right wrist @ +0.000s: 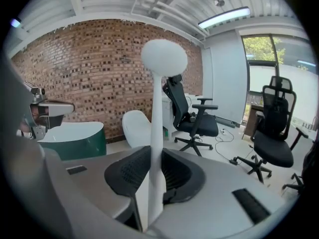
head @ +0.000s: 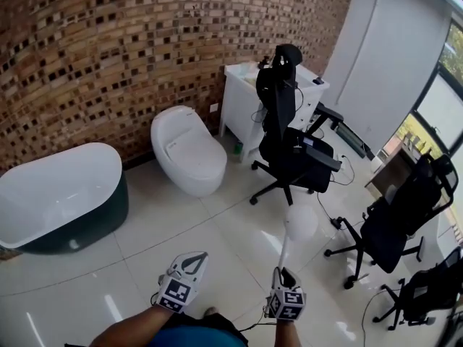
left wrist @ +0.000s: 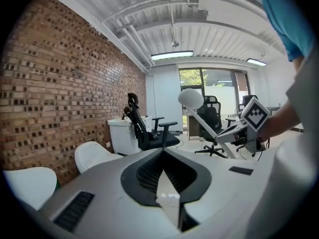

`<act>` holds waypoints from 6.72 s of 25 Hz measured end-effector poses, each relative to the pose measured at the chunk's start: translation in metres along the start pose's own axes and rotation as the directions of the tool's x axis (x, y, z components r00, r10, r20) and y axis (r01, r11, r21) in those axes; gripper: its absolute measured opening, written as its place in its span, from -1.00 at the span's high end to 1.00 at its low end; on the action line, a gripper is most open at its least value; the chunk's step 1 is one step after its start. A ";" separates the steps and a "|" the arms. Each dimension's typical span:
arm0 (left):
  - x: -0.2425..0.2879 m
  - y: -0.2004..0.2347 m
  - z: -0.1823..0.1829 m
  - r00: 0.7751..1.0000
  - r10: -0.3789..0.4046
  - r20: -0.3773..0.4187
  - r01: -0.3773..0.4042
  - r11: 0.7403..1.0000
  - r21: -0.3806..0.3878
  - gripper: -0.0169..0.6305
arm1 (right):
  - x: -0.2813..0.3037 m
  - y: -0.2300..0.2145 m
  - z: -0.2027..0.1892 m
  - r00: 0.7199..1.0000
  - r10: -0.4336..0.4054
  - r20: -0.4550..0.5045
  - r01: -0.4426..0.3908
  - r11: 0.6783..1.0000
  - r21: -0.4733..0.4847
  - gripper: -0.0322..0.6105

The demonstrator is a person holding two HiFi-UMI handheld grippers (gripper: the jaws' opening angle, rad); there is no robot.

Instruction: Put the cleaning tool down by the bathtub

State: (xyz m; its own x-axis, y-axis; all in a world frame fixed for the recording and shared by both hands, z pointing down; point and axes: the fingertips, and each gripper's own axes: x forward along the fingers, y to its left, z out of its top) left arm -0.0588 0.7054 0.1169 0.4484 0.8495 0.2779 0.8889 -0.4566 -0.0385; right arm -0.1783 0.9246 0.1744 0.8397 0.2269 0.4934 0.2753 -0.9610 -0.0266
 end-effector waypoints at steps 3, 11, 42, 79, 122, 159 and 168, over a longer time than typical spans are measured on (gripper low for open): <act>-0.028 0.017 0.009 0.999 0.044 0.020 -0.044 0.999 -0.021 0.96 | -0.015 0.020 0.029 0.999 0.013 0.051 -0.011 0.999 -0.032 0.61; -0.098 0.109 0.033 0.976 0.190 0.104 -0.178 0.978 -0.111 0.96 | -0.027 0.115 0.080 0.988 0.094 0.125 -0.080 0.991 -0.111 0.61; -0.371 0.330 -0.047 0.606 0.795 -0.039 -0.787 0.591 -0.179 0.96 | 0.095 0.532 0.135 0.614 0.788 -0.049 -0.706 0.521 -0.479 0.61; -0.633 0.402 -0.207 0.269 0.925 -0.268 -0.945 0.200 -0.259 0.96 | 0.050 0.914 0.002 0.262 0.759 -0.596 -0.667 -0.304 -0.681 0.61; -0.714 0.540 -0.667 -0.026 0.912 -0.410 -0.990 -0.081 -0.118 0.96 | 0.297 1.147 -0.424 0.133 0.461 -0.878 -0.567 -0.691 -0.448 0.61; -0.646 0.518 -0.954 0.107 0.910 -0.401 -0.970 0.008 -0.242 0.96 | 0.566 1.154 -0.773 0.440 0.237 -0.866 -0.598 -0.642 -0.480 0.61; -0.651 0.520 -0.942 0.085 0.911 -0.402 -0.977 -0.002 -0.212 0.96 | 0.575 1.151 -0.773 0.446 0.245 -0.861 -0.646 -0.578 -0.499 0.43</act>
State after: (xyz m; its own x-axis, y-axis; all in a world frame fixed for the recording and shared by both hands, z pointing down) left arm 0.0232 -0.3343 0.8200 0.8105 -0.4500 0.3749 -0.4601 -0.8853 -0.0680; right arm 0.2601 -0.1731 1.0992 0.0390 -0.2706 0.9619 -0.9349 0.3300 0.1308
